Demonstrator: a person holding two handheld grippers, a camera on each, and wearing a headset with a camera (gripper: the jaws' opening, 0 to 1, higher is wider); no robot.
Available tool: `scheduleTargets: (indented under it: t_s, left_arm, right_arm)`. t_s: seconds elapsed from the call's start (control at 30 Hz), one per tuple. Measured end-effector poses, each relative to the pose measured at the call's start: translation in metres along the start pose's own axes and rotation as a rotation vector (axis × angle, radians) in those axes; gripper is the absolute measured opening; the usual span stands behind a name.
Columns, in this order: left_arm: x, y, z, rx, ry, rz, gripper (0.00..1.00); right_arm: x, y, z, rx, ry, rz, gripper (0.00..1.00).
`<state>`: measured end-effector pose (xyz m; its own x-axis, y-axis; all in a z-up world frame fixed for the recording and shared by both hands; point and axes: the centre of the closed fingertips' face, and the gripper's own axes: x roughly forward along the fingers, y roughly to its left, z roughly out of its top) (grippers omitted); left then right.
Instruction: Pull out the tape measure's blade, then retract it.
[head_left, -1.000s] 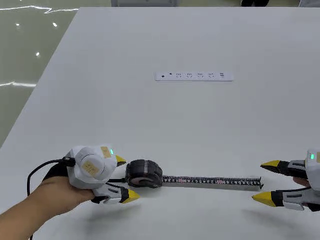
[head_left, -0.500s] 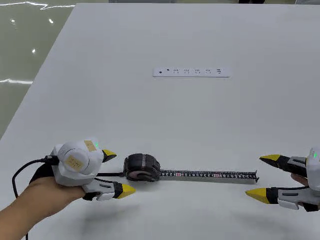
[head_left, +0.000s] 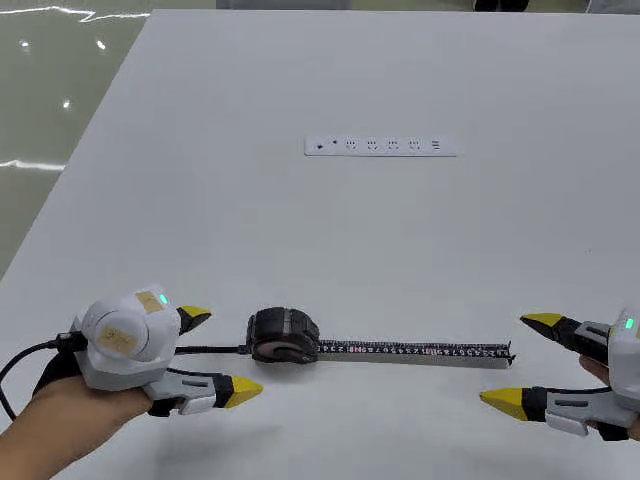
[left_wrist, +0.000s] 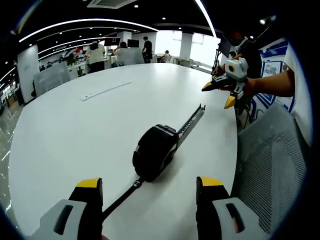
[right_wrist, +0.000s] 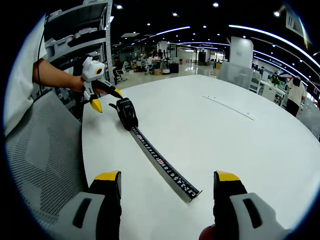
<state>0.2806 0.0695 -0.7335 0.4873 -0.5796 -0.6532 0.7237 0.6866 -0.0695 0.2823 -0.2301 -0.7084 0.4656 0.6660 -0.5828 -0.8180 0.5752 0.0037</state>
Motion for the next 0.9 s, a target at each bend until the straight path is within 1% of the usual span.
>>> scheduleTargets:
  t_s: [0.1, 0.23, 0.3, 0.47, 0.63, 0.7, 0.77, 0.83, 0.9]
  left_arm:
    - [-0.004, -0.001, -0.001, -0.016, -0.004, 0.005, 0.75]
    - [-0.008, -0.006, -0.004, -0.027, -0.009, 0.015, 0.78]
    - [-0.008, -0.008, -0.008, -0.026, -0.003, 0.013, 0.78]
    - [-0.013, -0.011, -0.012, -0.042, -0.005, 0.019, 0.79]
    - [-0.017, -0.012, -0.016, -0.064, -0.011, 0.024, 0.82]
    - [-0.019, -0.014, -0.017, -0.075, -0.017, 0.022, 0.83]
    - [-0.022, -0.015, -0.019, -0.078, -0.017, 0.022, 0.84]
    - [-0.024, -0.015, -0.020, -0.084, -0.020, 0.025, 0.85]
    - [-0.027, -0.015, -0.022, -0.090, -0.022, 0.030, 0.86]
  right_arm:
    - [-0.002, 0.003, 0.002, 0.009, -0.009, -0.005, 0.70]
    - [-0.005, 0.005, -0.002, 0.021, -0.003, -0.019, 0.71]
    - [-0.008, 0.006, -0.004, 0.031, -0.001, -0.026, 0.72]
    - [-0.013, 0.010, -0.007, 0.050, -0.001, -0.044, 0.76]
    - [-0.016, 0.012, -0.011, 0.062, 0.002, -0.052, 0.81]
    - [-0.017, 0.014, -0.011, 0.070, -0.004, -0.048, 0.82]
    - [-0.017, 0.015, -0.014, 0.063, 0.003, -0.053, 0.84]
    - [-0.018, 0.016, -0.014, 0.072, 0.000, -0.050, 0.85]
    - [-0.019, 0.015, -0.015, 0.072, -0.003, -0.057, 0.88]
